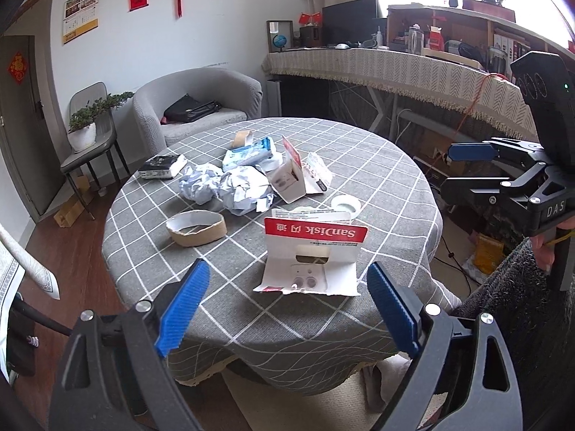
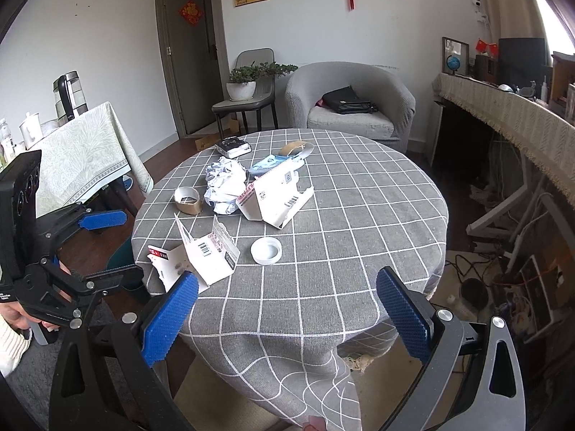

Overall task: Collect trash
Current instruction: 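Grasp the red-and-white SanDisk cardboard package with the left gripper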

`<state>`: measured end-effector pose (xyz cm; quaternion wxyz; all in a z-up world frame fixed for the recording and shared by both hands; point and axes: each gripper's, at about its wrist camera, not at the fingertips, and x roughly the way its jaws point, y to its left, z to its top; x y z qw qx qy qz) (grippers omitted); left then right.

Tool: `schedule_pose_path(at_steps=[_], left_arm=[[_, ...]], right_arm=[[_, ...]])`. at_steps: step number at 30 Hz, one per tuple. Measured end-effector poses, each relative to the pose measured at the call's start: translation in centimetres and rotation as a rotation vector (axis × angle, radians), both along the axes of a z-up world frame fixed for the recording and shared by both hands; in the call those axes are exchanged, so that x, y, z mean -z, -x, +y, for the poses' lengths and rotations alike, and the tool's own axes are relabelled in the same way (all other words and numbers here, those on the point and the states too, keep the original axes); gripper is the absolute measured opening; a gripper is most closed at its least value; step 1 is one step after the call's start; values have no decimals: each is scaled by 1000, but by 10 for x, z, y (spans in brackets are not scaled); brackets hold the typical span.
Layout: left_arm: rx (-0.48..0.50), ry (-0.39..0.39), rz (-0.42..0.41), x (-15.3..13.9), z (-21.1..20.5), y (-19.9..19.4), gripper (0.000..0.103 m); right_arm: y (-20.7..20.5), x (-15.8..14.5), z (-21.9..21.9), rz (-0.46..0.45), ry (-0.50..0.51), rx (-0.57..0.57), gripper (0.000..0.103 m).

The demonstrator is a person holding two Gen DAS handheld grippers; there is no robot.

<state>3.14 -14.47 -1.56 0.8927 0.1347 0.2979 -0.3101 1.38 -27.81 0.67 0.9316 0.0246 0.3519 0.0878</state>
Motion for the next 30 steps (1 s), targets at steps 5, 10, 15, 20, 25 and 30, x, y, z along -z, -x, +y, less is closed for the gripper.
schedule_pose_path(at_steps=[5,10,15,20,25,30], left_arm=[[36,-17,4,11,-18,-13,92],[74,-24,19,20,-31,-23,91],[77,-27,31,29,-35,-31,91],[85,-35,37,37,-39,-35,91],[84,-23,48,42,-40,-38,82],[61,1,45,41,-33,-38,78]], right_arm=[[-4,7,-8,17,-21,0,100],[-11,13,-9,34,-42,-13,100],[-18,18,-11,47,-73,-19,100],[-23,24,-14,51,-79,3,100],[-25,24,-11,41,-88,2,100],[-29,25,5,33,-23,-20,93]])
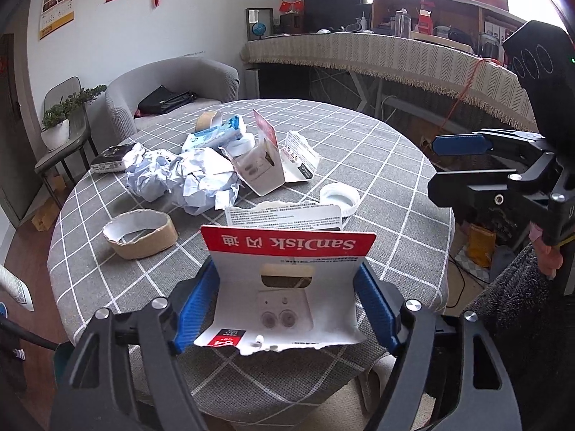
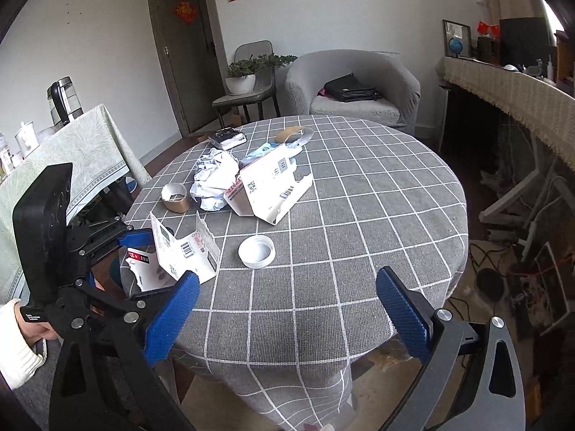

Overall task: Collect trash
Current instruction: 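Grasp the red-and-white SanDisk cardboard package with the left gripper, then grasp the white bottle cap with the right gripper while the left holds the package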

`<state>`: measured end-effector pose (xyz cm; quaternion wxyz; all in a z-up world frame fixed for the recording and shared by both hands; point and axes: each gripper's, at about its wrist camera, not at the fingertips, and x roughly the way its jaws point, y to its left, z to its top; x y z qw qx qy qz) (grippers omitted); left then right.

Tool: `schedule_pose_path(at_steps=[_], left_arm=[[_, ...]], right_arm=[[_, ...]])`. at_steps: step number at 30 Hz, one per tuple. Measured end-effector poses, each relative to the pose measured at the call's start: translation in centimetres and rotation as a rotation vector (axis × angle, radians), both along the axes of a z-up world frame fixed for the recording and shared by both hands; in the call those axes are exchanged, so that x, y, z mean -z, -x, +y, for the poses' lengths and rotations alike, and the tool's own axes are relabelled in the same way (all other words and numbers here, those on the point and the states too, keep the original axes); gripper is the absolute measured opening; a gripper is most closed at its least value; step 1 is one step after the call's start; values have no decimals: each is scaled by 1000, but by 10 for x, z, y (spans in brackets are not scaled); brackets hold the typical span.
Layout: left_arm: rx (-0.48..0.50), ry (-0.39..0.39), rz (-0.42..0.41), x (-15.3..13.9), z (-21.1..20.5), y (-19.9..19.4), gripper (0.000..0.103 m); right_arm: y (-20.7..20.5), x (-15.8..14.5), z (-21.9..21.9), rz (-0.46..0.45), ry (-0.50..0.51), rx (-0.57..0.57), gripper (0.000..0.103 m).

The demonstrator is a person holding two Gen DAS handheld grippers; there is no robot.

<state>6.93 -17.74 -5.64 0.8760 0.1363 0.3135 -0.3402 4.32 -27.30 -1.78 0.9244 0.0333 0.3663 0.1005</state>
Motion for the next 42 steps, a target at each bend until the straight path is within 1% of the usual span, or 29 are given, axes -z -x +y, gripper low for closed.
schedule_pose_path(at_steps=[1,4,7,11,19,26,29,30,33,35,38,42], left_arm=[[-6,4,-4,-1,2,0,78],[-28,16,-21,-6,10,2,77],[-56,33,-33,-11,20,1,78],[-82,57,-37,-16,37,1,77],[-169,97,-69,-31,78,1,78],[-255,115,-84,-41,116,-2,78],[-296,112,-89,-44,130,-2,78],[-311,110,-90,-45,136,-3,78],[-360,118,-77,-44,155,-6,78],[-401,116,-72,-44,168,-10,78],[-455,98,-71,-41,186,-13,78],[-525,60,-37,-33,208,-21,78]], right_arm=[[-2,1,2,6,8,-2,89],[-7,4,8,20,17,-8,83],[-12,6,13,28,19,-15,78],[-20,9,26,45,33,-23,75],[-42,21,42,100,66,15,53],[-55,28,55,124,114,61,44],[-59,28,61,124,129,75,38],[-61,28,65,124,131,73,30],[-63,23,77,102,138,61,30],[-65,19,87,85,125,43,30],[-69,14,104,68,119,14,30],[-73,7,123,40,90,-19,30]])
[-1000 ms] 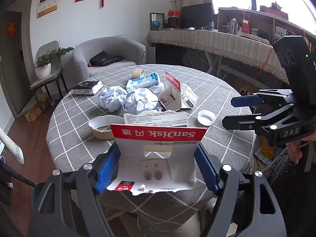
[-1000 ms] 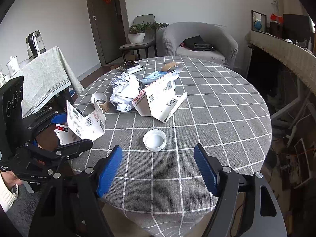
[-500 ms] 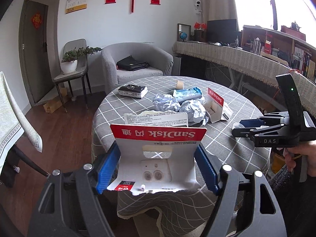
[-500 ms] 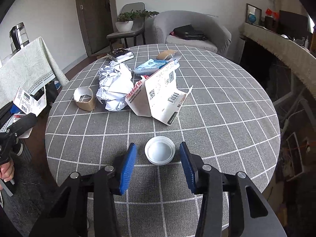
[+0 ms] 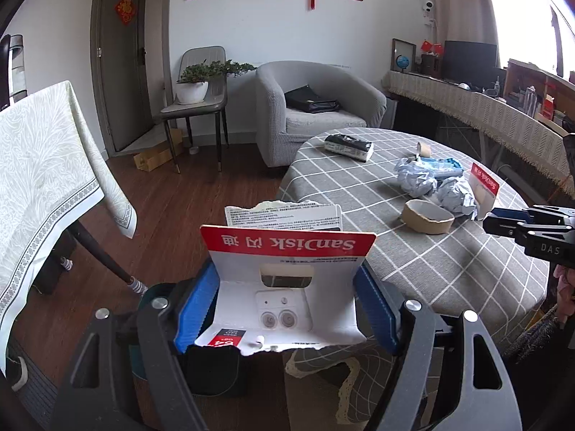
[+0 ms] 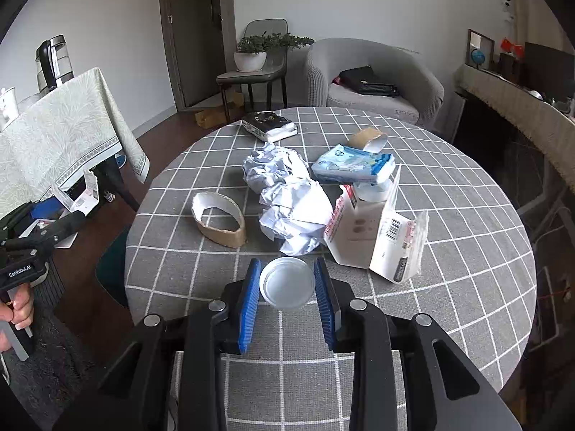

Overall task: Collect trash
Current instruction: 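Grasp the white bottle cap with the right gripper while the left holds the package, then carry the package and cap over the teal bin and open both grippers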

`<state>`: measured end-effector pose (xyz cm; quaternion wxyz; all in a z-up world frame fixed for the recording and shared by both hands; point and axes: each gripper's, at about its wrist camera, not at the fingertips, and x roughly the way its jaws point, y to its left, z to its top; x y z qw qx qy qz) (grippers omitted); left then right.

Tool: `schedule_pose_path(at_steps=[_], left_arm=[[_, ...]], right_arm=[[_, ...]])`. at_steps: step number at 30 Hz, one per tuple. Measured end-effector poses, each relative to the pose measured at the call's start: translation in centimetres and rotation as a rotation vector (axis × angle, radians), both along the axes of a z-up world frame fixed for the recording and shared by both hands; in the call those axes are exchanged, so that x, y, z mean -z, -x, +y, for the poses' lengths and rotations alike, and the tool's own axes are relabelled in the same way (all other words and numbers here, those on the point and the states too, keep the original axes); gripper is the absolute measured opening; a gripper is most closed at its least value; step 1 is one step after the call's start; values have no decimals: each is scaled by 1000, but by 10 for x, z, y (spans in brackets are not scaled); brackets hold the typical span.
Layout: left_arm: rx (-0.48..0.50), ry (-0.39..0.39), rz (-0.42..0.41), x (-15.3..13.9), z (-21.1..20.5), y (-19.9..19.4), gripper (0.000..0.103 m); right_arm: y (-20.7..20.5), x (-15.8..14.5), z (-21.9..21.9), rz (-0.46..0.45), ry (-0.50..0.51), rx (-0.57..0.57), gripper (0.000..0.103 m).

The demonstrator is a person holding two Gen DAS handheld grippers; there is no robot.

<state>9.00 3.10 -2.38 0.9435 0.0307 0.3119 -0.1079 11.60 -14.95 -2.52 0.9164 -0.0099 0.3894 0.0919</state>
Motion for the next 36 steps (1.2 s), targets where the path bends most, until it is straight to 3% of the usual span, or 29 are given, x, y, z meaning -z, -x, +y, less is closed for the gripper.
schedule_pose_path(at_steps=[8,23,36], left_arm=[[-112,-1,68,16,56,-13,78],[-209,-55,227,64,124,-51,78],[-234,-58,411,117,161,-80,78]], right_arm=[[-12,-9,44,-45,-28,-64,30],[-36,-9,147,-75,-48,-245,30],[-81,33,237,76,-81,-376,30]])
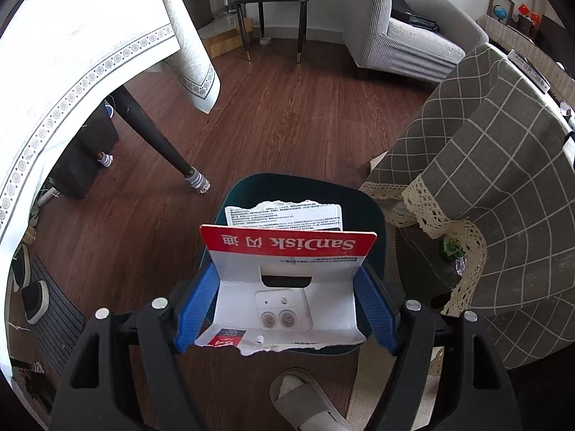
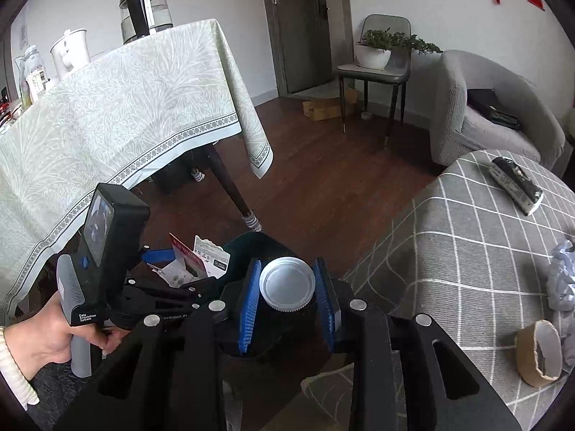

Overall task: Collect trash
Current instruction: 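Carry the package and cap over the teal bin and open both grippers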

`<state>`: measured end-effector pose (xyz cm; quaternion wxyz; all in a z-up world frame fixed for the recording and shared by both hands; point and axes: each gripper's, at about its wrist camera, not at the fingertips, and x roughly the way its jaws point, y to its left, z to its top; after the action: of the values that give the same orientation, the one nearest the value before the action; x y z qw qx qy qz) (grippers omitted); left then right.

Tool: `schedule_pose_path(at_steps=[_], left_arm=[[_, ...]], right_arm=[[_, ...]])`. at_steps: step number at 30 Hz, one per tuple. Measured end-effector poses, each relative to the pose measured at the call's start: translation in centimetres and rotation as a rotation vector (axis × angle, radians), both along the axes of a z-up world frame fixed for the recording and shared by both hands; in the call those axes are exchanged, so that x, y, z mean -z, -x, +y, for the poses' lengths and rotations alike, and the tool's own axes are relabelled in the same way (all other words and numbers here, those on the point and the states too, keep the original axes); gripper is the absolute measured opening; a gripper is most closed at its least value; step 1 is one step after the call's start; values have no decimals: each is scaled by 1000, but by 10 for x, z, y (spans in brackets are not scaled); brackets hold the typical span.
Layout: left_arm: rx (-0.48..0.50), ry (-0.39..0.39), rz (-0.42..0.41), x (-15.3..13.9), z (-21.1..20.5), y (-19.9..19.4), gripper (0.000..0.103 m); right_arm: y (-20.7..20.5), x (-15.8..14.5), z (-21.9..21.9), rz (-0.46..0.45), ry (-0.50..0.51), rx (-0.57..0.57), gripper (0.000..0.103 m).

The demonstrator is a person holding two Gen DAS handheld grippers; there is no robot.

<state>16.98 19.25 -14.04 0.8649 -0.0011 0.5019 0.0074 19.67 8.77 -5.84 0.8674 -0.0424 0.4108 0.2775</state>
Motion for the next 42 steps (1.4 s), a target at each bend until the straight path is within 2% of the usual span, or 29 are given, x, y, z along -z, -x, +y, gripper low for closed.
schedule_pose_path(at_steps=[4,8,11,16,19,22,28,31,34,37,40,41,42], left_arm=[[-12,20,19,8,8,-3,78],[1,19,-8,4,11,-1,83],[-15,24,-9,3,19,1,83],[-57,30,-65,-16,32,10,83],[-77,44,-110,-30,38,19,77],[-89,53,-125,-40,43,23,69],[-90,51,-164,-57,49,32,58],[-102,61,-174,-65,52,37,55],[-113,85,-193,-73,55,41,46],[-122,100,-215,-81,58,46,44],[-131,118,-227,-86,58,49,41],[-132,125,-230,-88,58,49,39],[-131,132,-237,-91,57,51,39]], right_arm=[[-13,20,25,52,9,-29,30],[-19,36,37,97,-3,-29,30],[-22,41,43,115,-13,-19,30],[-30,57,50,151,-10,-5,30],[-31,67,56,164,3,-10,30],[-32,78,65,187,16,-24,30],[-35,103,85,224,50,-52,30],[-37,120,92,255,74,-63,30],[-38,136,99,285,85,-73,30],[-38,149,105,313,94,-78,30],[-35,155,113,303,126,-86,31],[-34,156,115,294,137,-87,33],[-32,156,116,289,138,-90,42]])
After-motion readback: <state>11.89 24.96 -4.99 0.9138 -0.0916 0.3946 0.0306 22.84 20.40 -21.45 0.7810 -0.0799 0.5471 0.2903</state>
